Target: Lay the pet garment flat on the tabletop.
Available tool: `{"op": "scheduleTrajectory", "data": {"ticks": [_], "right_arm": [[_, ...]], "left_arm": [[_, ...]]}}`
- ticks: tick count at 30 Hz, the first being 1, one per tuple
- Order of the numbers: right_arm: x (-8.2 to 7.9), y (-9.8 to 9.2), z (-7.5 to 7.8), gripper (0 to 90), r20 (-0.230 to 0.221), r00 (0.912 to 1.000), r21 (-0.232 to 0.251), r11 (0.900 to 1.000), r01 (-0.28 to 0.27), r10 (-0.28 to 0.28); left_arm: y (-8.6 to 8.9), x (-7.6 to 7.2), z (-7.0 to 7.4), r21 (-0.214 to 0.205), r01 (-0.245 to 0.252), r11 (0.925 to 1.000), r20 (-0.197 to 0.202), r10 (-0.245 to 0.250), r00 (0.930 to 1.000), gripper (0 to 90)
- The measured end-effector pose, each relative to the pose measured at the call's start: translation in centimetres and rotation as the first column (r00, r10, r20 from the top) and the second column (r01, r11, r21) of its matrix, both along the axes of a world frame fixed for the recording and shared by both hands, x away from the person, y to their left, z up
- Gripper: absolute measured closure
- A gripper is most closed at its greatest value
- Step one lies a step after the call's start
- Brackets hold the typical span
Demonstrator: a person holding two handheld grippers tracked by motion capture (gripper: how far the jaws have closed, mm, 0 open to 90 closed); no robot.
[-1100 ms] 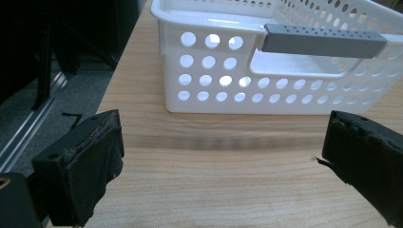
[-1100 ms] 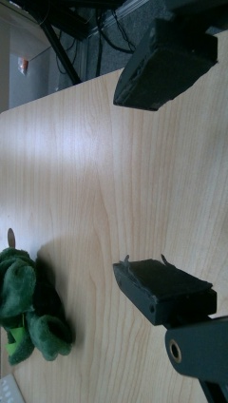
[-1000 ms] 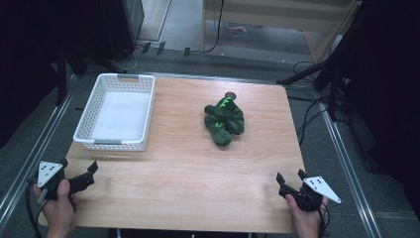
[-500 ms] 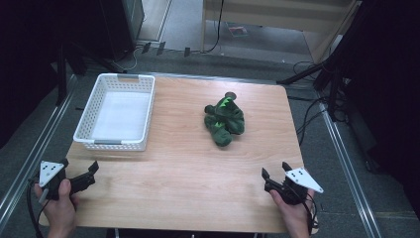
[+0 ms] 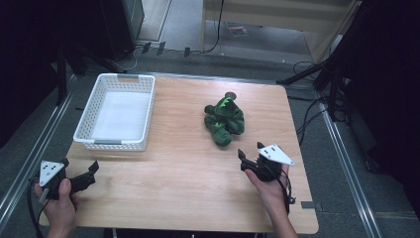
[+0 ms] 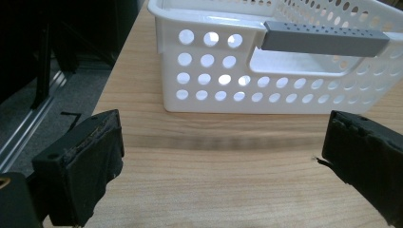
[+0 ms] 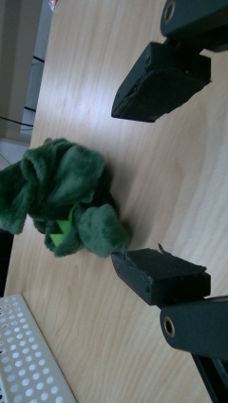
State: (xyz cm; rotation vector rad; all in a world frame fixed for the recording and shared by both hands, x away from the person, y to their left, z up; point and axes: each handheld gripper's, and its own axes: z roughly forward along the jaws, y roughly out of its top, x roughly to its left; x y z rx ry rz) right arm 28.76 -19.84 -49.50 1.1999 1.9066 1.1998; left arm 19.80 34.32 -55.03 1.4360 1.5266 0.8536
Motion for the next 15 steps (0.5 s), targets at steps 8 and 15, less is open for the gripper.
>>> {"op": "scheduleTrajectory", "data": {"ticks": [8, 15], "right_arm": [[3.5, 3.3, 0.5, 27.8, -0.011, 0.9999, -0.005, 1.0000, 0.005, -0.005], [8.4, 5.7, 0.9, 13.7, -0.052, 0.9977, -0.030, 0.9987, 0.041, -0.043]], "left_arm": [[0.0, 0.0, 0.0, -0.002, 0.000, 1.0000, -0.004, 0.000, 1.0000, 0.7], [0.1, 0.0, 0.0, -0.012, 0.001, 0.9999, -0.001, -0.001, 1.0000, 0.7]]}}
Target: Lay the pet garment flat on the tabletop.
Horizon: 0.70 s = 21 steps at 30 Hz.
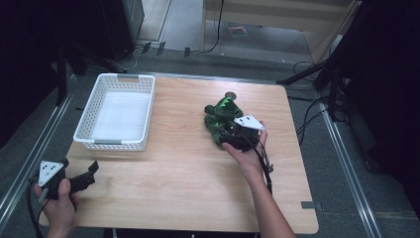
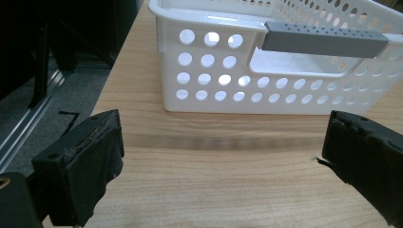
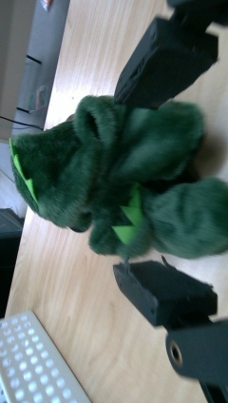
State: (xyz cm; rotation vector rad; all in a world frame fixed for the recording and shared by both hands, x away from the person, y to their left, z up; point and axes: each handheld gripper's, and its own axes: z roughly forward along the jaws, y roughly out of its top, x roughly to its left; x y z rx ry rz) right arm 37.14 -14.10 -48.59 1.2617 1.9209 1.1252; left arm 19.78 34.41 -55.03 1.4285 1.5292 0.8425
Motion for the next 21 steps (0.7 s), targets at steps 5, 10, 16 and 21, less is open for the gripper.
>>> {"op": "scheduleTrajectory", "data": {"ticks": [5, 10, 16, 21], "right_arm": [[2.9, 0.4, -0.2, 13.4, -0.039, 0.9991, 0.010, 0.9998, 0.016, -0.015], [4.8, 1.0, -0.8, 13.3, -0.054, 0.9963, -0.051, 0.9967, 0.063, -0.066], [6.8, 1.6, -2.4, 36.7, -0.086, 0.9945, -0.128, 0.9906, 0.048, -0.059], [6.2, 1.4, -2.2, 76.3, -0.029, 0.9988, -0.132, 0.9907, 0.035, -0.039]], "left_arm": [[0.0, 0.0, 0.0, -0.001, 0.003, 1.0000, 0.002, -0.003, 1.0000, 0.7], [0.0, 0.0, 0.0, -0.003, 0.004, 1.0000, 0.003, -0.004, 1.0000, 0.7], [0.1, -0.1, 0.0, -0.001, 0.005, 1.0000, 0.004, -0.005, 1.0000, 0.7], [-0.2, -0.4, 0.2, 0.033, -0.002, 0.9994, 0.015, 0.002, 0.9999, 0.7]]}}
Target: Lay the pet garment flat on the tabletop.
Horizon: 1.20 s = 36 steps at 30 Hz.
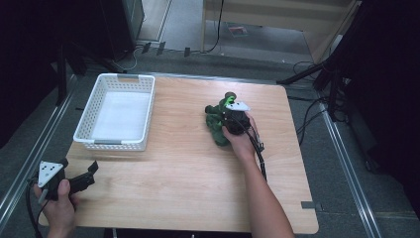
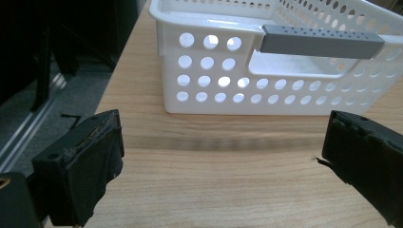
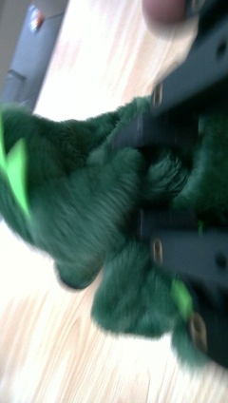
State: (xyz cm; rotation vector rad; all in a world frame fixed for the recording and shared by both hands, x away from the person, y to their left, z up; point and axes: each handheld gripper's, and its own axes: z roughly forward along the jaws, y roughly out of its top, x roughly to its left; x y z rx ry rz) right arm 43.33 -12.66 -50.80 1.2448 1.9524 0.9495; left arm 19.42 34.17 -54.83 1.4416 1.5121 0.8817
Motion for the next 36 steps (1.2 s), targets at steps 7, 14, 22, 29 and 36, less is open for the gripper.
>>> {"op": "scheduleTrajectory", "data": {"ticks": [7, 14, 22, 29, 36], "right_arm": [[-2.7, -0.7, 3.5, 82.4, 0.056, 0.9954, 0.095, 0.9920, -0.083, 0.078], [-8.1, -0.8, 7.5, 82.4, 0.121, 0.9796, 0.100, 0.9798, -0.173, 0.161], [-13.4, -0.2, 9.6, 82.2, 0.127, 0.9627, 0.165, 0.9520, -0.258, 0.239], [-17.5, 0.8, 11.1, 82.0, 0.133, 0.9424, 0.207, 0.9213, -0.329, 0.307], [-21.4, 1.2, 13.6, 81.5, 0.172, 0.9123, 0.208, 0.8915, -0.403, 0.372]], "left_arm": [[-0.9, -0.8, 1.4, -0.015, 0.030, 0.9995, 0.031, -0.029, 0.9991, 0.7], [-5.6, -1.3, 5.3, 0.021, 0.158, 0.9873, 0.090, -0.159, 0.9832, 0.7], [-12.3, -0.7, 8.8, 0.082, 0.370, 0.9256, 0.120, -0.377, 0.9183, 0.7], [-18.7, 0.6, 10.1, 0.065, 0.611, 0.7887, 0.086, -0.615, 0.7840, 7.5], [-22.1, 0.3, 11.5, 0.101, 0.736, 0.6696, 0.091, -0.743, 0.6635, 17.5]]}}
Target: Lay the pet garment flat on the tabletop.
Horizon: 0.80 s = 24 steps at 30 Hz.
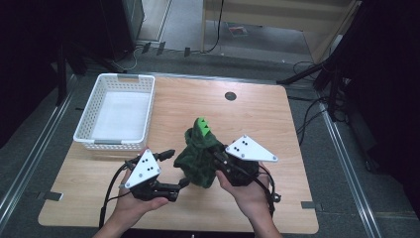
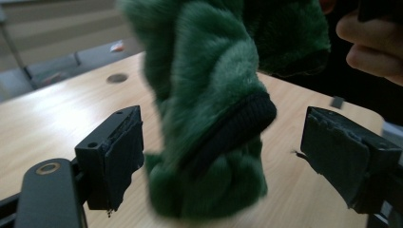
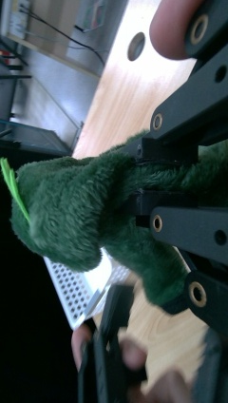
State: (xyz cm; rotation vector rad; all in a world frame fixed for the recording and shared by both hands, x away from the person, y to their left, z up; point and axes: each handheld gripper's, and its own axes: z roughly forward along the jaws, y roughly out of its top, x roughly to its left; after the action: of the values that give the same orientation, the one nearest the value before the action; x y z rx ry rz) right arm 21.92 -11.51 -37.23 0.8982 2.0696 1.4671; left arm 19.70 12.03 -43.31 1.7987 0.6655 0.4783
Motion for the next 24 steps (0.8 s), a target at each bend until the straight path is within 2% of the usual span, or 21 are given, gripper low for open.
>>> {"op": "scheduleTrajectory", "data": {"ticks": [1, 2, 3, 4, 5, 6, 7, 8, 10, 11, 12, 13, 14, 15, 16, 17, 18, 21, 22, 23, 24], "right_arm": [[-0.3, 0.0, 0.2, 81.4, 0.000, 0.9999, 0.009, 0.9999, -0.015, 0.015], [-0.3, 0.0, 0.2, 81.4, 0.000, 0.9999, 0.009, 0.9999, -0.015, 0.015], [-0.6, -0.2, 0.4, 81.2, -0.033, 0.9982, 0.026, 0.9985, -0.049, 0.050], [-0.6, -0.3, 0.3, 81.2, -0.035, 0.9983, 0.021, 0.9987, -0.047, 0.048], [-0.6, -0.3, 0.3, 81.2, -0.035, 0.9983, 0.021, 0.9987, -0.047, 0.048], [-0.5, -0.4, 0.2, 81.1, -0.041, 0.9985, 0.010, 0.9993, -0.037, 0.037], [-0.3, -0.6, -0.1, 81.1, -0.055, 0.9978, 0.009, 0.9993, -0.037, 0.038], [0.2, -1.1, -0.8, 80.5, -0.071, 0.9973, -0.002, 0.9997, -0.022, 0.022], [0.5, -1.3, -1.1, 79.7, -0.074, 0.9972, -0.016, 0.9998, -0.014, 0.013], [1.2, -1.7, -1.9, 75.1, -0.097, 0.9952, -0.026, 0.9995, -0.017, 0.015], [1.2, -1.7, -1.9, 75.1, -0.097, 0.9952, -0.026, 0.9995, -0.017, 0.015], [1.9, -2.0, -2.6, 69.5, -0.123, 0.9921, -0.026, 0.9993, -0.028, 0.024], [1.9, -2.0, -2.6, 69.5, -0.123, 0.9921, -0.026, 0.9993, -0.028, 0.024], [2.7, -2.2, -3.5, 65.5, -0.172, 0.9845, -0.021, 0.9991, -0.038, 0.034], [2.7, -2.2, -3.5, 65.5, -0.172, 0.9845, -0.021, 0.9991, -0.038, 0.034], [3.3, -2.2, -4.5, 65.4, -0.193, 0.9810, -0.045, 0.9986, -0.029, 0.019], [3.6, -2.2, -5.0, 65.4, -0.207, 0.9779, -0.044, 0.9983, -0.040, 0.030], [3.9, -2.4, -5.4, 66.6, -0.233, 0.9704, -0.019, 0.9974, -0.069, 0.063], [3.9, -2.7, -5.4, 77.5, -0.238, 0.9646, 0.016, 0.9935, -0.113, 0.113], [3.8, -2.6, -5.3, 80.2, -0.228, 0.9646, 0.022, 0.9910, -0.132, 0.133], [3.5, -2.4, -5.1, 81.0, -0.205, 0.9694, 0.000, 0.9905, -0.138, 0.135]], "left_arm": [[-0.2, 0.0, 0.1, 0.012, 0.004, 0.9999, 0.009, -0.004, 1.0000, 23.4], [-0.3, 0.0, 0.2, 0.011, 0.010, 0.9999, 0.014, -0.010, 0.9998, 23.4], [0.0, 0.2, 0.2, 0.002, 0.030, 0.9995, 0.020, -0.030, 0.9993, 44.0], [0.0, 0.2, 0.2, 0.002, 0.030, 0.9995, 0.020, -0.030, 0.9993, 53.7], [0.3, 0.3, 0.2, -0.008, 0.034, 0.9994, 0.013, -0.034, 0.9994, 53.7], [0.6, 0.5, 0.1, -0.029, 0.047, 0.9984, -0.006, -0.048, 0.9988, 70.8], [1.0, 0.8, 0.1, -0.049, 0.063, 0.9968, -0.024, -0.064, 0.9977, 70.8], [1.4, 1.1, 0.0, -0.062, 0.075, 0.9952, -0.040, -0.078, 0.9962, 79.2], [2.1, 1.6, -0.3, -0.085, 0.099, 0.9915, -0.070, -0.105, 0.9920, 82.0], [2.6, 2.0, -0.8, -0.087, 0.106, 0.9905, -0.094, -0.114, 0.9890, 84.5], [2.6, 2.0, -0.8, -0.087, 0.106, 0.9905, -0.094, -0.114, 0.9890, 84.8], [3.0, 2.6, -1.6, -0.113, 0.109, 0.9876, -0.136, -0.124, 0.9829, 84.9], [3.0, 2.6, -1.6, -0.113, 0.109, 0.9876, -0.136, -0.124, 0.9829, 85.1], [3.4, 3.4, -2.5, -0.143, 0.093, 0.9853, -0.192, -0.120, 0.9740, 85.4], [3.4, 3.4, -2.5, -0.143, 0.093, 0.9853, -0.192, -0.120, 0.9740, 85.6], [3.6, 3.9, -3.2, -0.137, 0.072, 0.9880, -0.219, -0.101, 0.9705, 85.6], [3.6, 3.9, -3.2, -0.137, 0.072, 0.9880, -0.219, -0.101, 0.9705, 85.7], [4.2, 4.4, -3.6, -0.155, 0.043, 0.9869, -0.248, -0.081, 0.9653, 85.7], [4.5, 4.6, -3.7, -0.165, 0.027, 0.9860, -0.259, -0.070, 0.9633, 85.5], [4.5, 4.6, -3.7, -0.166, 0.029, 0.9858, -0.258, -0.072, 0.9634, 85.4], [4.5, 4.6, -3.7, -0.166, 0.029, 0.9858, -0.258, -0.072, 0.9634, 85.5]]}}
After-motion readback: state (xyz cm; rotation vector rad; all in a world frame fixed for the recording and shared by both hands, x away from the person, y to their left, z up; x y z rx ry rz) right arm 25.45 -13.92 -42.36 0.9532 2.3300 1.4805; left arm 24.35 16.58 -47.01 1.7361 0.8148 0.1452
